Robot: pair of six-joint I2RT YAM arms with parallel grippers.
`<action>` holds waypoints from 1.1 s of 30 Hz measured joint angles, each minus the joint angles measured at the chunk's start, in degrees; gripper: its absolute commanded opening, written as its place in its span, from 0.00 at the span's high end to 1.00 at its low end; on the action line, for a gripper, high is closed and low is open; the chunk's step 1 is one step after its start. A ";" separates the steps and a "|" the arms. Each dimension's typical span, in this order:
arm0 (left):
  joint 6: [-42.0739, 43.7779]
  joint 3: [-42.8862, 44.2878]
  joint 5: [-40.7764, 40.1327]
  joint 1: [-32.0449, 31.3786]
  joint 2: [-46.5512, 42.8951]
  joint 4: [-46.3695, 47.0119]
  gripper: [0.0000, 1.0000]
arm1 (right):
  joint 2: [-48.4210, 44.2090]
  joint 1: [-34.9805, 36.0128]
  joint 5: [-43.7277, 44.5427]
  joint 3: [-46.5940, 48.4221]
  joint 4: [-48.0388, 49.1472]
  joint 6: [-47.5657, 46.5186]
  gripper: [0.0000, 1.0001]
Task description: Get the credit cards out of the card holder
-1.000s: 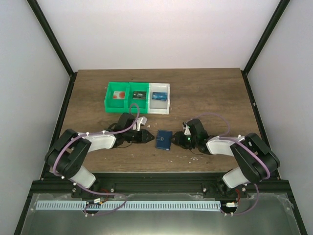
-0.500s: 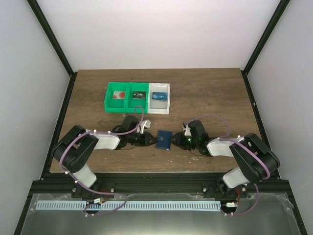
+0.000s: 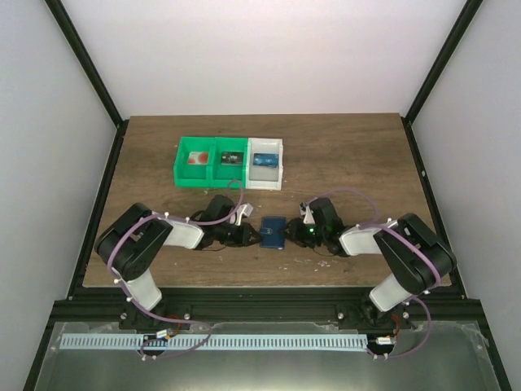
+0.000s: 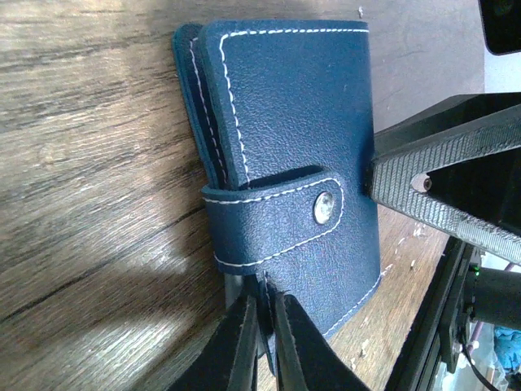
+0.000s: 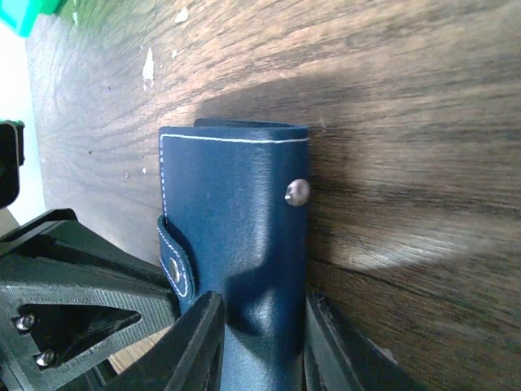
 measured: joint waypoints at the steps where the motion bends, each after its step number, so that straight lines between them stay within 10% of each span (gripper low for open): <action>1: 0.02 0.02 -0.02 0.00 0.11 -0.02 0.93 | 0.07 0.00 -0.09 0.00 0.04 -0.13 0.78; 8: 0.11 0.09 -0.04 0.02 0.15 -0.17 0.93 | -1.70 -0.04 -0.63 -0.07 0.26 0.24 0.99; 21: -0.17 1.70 -3.39 -0.20 -7.89 -6.51 0.63 | -7.08 0.31 -0.90 1.16 -7.65 0.26 1.00; 33: 1.62 6.03 -2.47 -1.18 -9.70 -9.53 0.55 | -9.01 4.11 0.76 5.57 -13.09 0.44 1.00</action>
